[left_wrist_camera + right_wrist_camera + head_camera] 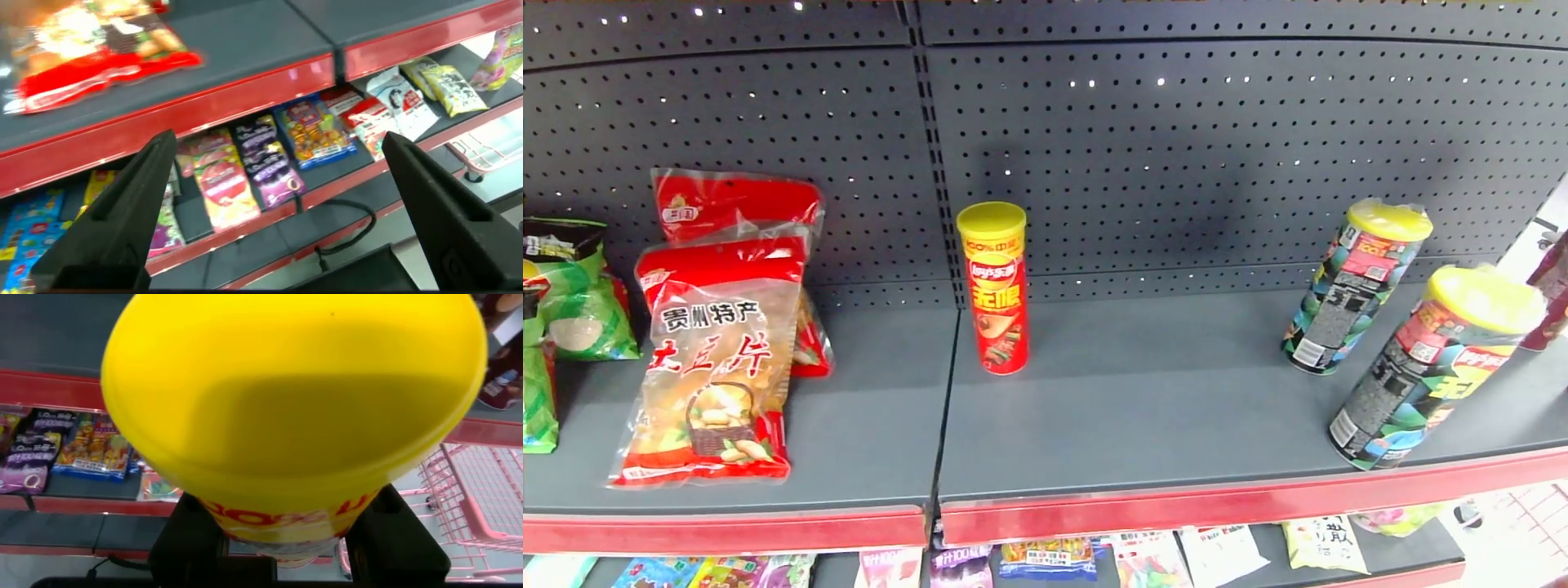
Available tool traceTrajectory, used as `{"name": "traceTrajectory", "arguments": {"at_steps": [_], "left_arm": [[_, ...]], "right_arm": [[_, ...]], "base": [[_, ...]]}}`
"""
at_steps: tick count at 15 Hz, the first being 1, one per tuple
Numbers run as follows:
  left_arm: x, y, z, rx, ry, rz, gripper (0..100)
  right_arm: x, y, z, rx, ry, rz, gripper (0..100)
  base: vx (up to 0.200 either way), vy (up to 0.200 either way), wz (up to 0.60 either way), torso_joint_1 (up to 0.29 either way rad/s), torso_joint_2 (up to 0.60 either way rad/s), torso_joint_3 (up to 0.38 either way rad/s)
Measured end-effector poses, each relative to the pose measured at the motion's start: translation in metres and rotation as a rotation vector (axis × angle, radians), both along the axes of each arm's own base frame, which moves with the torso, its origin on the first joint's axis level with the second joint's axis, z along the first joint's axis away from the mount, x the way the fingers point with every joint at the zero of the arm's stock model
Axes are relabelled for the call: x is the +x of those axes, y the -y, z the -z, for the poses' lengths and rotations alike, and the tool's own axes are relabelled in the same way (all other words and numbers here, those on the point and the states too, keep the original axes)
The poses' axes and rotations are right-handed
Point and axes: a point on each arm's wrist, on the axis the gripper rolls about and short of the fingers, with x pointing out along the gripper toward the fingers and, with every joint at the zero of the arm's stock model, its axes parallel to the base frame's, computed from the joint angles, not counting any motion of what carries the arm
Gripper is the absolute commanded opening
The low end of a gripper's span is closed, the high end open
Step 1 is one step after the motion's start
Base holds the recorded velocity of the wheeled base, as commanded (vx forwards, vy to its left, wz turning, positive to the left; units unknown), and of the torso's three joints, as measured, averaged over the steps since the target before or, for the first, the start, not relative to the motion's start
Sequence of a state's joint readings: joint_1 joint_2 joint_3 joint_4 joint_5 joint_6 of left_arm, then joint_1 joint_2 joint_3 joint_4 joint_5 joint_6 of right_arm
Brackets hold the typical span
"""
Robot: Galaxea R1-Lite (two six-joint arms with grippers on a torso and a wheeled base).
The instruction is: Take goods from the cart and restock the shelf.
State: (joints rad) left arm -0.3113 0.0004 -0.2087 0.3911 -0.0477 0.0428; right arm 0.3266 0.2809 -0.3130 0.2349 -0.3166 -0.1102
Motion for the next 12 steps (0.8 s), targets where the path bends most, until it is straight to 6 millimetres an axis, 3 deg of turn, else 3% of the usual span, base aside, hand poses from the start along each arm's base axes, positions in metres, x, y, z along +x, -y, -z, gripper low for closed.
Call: {"name": "traceTrajectory", "arguments": {"at_steps": [2,8,12], "left_arm": [[0.0,0.0,0.0,-0.001,0.0,-0.001,100],[0.0,-0.0001,0.0,-0.005,-0.002,-0.004,100],[0.0004,-0.0012,0.0,0.006,0.002,-0.059,100]], "right_arm": [[0.0001,0.0,0.0003,0.0,-0.001,0.0,0],[-0.0001,-0.0001,0.0004,-0.018,0.001,-0.008,0],[-0.0024,-0.0025,0.0033,-0.051,0.01,-0.169,0]], "base": [[0.0,0.2,0.0,0.005,0.0,0.0],[0.0,0.0,0.0,0.0,0.0,0.0],[0.0,0.0,0.0,0.0,0.0,0.0]]}}
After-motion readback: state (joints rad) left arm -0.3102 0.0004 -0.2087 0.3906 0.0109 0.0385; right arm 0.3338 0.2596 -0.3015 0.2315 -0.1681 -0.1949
